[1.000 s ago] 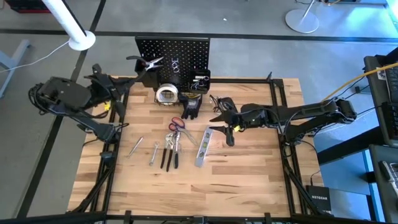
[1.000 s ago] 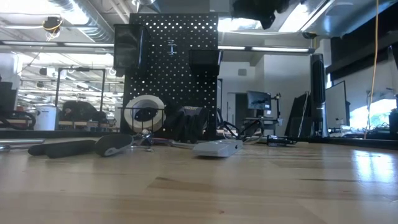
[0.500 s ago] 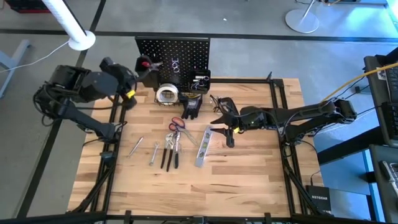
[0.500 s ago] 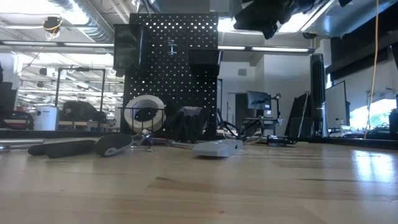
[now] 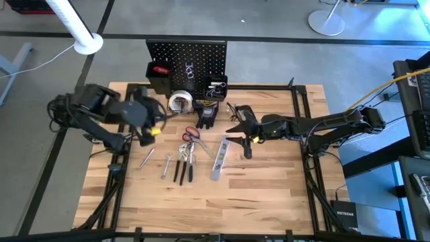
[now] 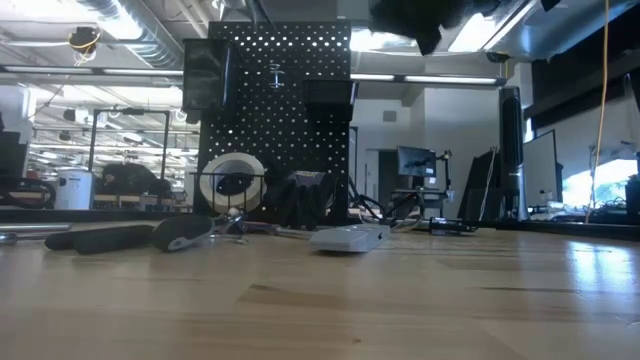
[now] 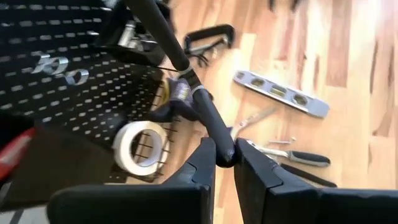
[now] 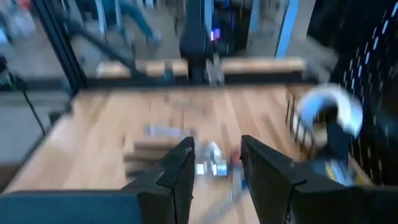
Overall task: Hang tools onto peg board
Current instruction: Put the long nose pliers into the left black bin on the pegboard
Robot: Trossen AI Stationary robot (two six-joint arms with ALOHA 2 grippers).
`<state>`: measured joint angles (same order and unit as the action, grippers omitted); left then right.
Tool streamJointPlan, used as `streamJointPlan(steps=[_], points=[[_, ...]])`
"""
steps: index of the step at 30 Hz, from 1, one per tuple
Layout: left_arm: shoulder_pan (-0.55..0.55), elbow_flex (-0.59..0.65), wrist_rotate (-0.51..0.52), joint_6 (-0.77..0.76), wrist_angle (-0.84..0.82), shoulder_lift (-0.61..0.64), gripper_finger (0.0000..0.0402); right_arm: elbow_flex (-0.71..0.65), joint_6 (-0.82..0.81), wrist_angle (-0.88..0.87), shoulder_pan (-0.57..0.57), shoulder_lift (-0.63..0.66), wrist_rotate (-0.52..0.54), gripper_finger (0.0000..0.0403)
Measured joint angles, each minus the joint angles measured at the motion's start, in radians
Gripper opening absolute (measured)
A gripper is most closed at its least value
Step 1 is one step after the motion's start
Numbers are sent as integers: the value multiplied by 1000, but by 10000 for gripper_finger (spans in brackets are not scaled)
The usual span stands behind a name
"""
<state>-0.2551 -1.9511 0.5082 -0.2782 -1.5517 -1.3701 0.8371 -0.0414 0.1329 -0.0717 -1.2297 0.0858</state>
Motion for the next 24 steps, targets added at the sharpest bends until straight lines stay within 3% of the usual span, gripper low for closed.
streamJointPlan(steps=[6, 11, 14, 20, 24], points=[[-37, 1, -9, 18, 40, -109, 25, 0, 72, 243, 0, -1, 7, 134], [-42, 1, -58, 73, 139, -188, 26, 4, 128, 409, 1, -52, 107, 121], [-33, 1, -63, 98, 156, -236, 25, 28, 154, 415, 1, -95, 164, 91], [-16, 1, -63, 139, 187, -295, 26, 80, 157, 449, 1, -171, 175, 14], [-16, 1, -81, 170, 233, -302, 25, 93, 171, 448, 1, -204, 184, 10]])
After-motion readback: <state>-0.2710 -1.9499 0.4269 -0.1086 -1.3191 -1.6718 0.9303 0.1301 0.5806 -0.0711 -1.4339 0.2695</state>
